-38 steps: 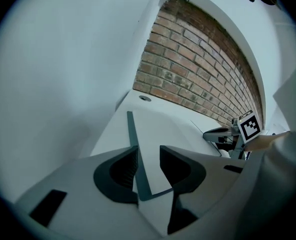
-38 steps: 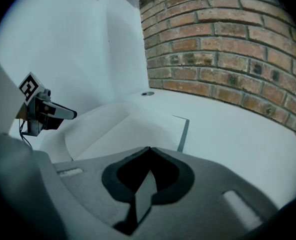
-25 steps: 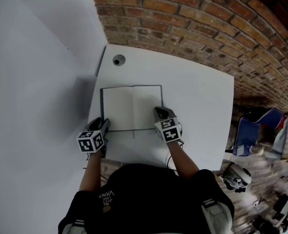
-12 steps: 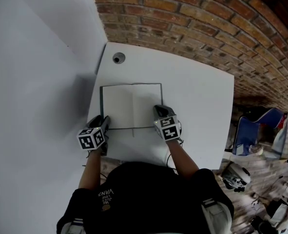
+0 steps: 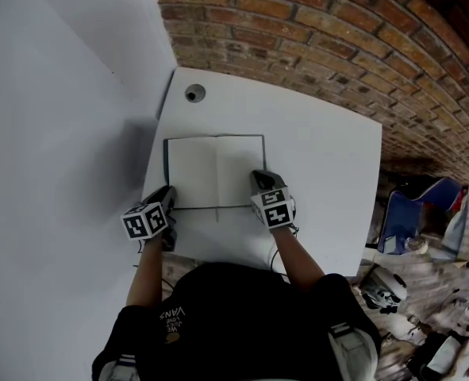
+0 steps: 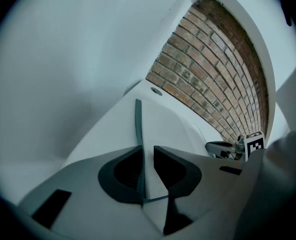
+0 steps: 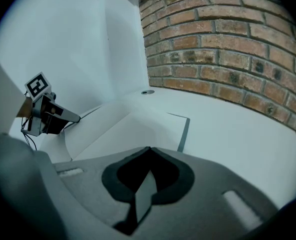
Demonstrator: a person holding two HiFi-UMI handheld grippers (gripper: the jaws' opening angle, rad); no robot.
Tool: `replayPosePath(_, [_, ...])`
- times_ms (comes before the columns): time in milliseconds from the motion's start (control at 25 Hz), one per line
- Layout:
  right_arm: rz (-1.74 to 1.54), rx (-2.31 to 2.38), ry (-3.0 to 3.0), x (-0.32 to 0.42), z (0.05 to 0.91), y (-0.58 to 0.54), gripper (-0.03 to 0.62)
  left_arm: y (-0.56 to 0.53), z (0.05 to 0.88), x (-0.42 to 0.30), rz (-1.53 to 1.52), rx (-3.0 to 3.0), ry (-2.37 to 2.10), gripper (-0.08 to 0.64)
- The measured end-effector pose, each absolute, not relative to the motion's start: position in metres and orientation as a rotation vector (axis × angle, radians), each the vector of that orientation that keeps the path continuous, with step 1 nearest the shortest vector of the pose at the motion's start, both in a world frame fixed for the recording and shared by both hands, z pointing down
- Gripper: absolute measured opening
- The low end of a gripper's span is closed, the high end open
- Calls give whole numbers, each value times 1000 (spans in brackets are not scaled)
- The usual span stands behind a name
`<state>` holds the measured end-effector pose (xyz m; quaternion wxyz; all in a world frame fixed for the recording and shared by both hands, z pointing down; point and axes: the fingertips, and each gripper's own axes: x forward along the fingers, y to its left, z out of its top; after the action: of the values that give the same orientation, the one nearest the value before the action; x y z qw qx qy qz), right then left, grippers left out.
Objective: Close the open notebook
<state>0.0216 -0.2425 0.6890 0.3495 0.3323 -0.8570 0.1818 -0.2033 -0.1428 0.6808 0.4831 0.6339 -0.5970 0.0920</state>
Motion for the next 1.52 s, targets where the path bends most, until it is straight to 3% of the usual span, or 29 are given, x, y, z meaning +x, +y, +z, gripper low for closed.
replayPosePath(600, [476,856,-2240,19,685,-244,-3,-143,671,-212,55,1503,-1396,31])
replayPosePath(1520, [504,828,-2245,21,685,-243,-3,-150,583,-175,-268,1703,-1250,25])
